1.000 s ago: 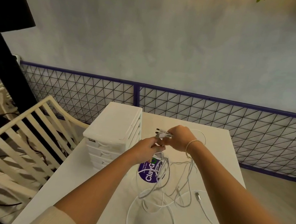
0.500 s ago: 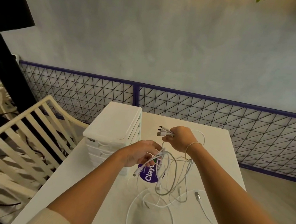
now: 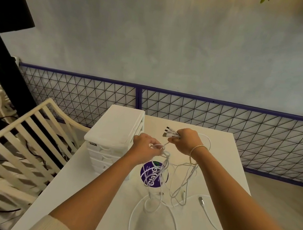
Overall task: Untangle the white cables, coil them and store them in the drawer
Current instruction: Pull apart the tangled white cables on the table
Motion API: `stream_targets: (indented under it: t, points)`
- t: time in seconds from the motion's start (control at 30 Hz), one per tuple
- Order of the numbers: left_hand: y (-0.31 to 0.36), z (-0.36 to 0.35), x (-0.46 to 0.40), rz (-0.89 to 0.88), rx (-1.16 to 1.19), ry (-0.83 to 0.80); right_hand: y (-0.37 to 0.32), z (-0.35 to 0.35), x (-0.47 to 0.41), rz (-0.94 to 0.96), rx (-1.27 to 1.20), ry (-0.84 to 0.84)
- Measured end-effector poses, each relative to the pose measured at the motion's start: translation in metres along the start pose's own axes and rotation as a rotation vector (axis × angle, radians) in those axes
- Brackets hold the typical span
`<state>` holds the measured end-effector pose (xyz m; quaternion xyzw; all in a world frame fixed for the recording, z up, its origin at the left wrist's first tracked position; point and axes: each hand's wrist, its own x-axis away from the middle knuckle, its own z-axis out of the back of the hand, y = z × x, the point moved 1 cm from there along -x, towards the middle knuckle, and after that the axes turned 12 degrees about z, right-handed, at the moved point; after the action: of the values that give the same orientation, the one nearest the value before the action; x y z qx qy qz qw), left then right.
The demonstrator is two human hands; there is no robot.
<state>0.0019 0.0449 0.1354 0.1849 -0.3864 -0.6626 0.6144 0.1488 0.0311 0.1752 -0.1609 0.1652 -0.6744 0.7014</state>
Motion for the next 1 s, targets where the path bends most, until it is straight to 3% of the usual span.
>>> stream_targets:
  t: [0.2,0.37,0.53,0.7,1.0]
  points:
    - [0.004,0.004,0.007,-0.037,-0.011,0.083,0.003,0.001,-0.001,-0.027,0.02,-0.003]
    - [0.004,-0.003,0.007,-0.003,-0.056,-0.053,0.004,-0.001,0.0,-0.021,0.055,-0.027]
    - [0.005,-0.01,0.005,0.032,-0.031,0.157,0.001,-0.001,-0.002,-0.016,0.028,-0.023]
    - [0.006,-0.011,0.006,0.004,0.04,0.224,0.0,-0.001,-0.003,-0.013,0.022,-0.027]
    - [0.008,-0.009,0.0,0.099,0.075,0.016,-0.003,-0.004,-0.007,-0.012,0.015,-0.019]
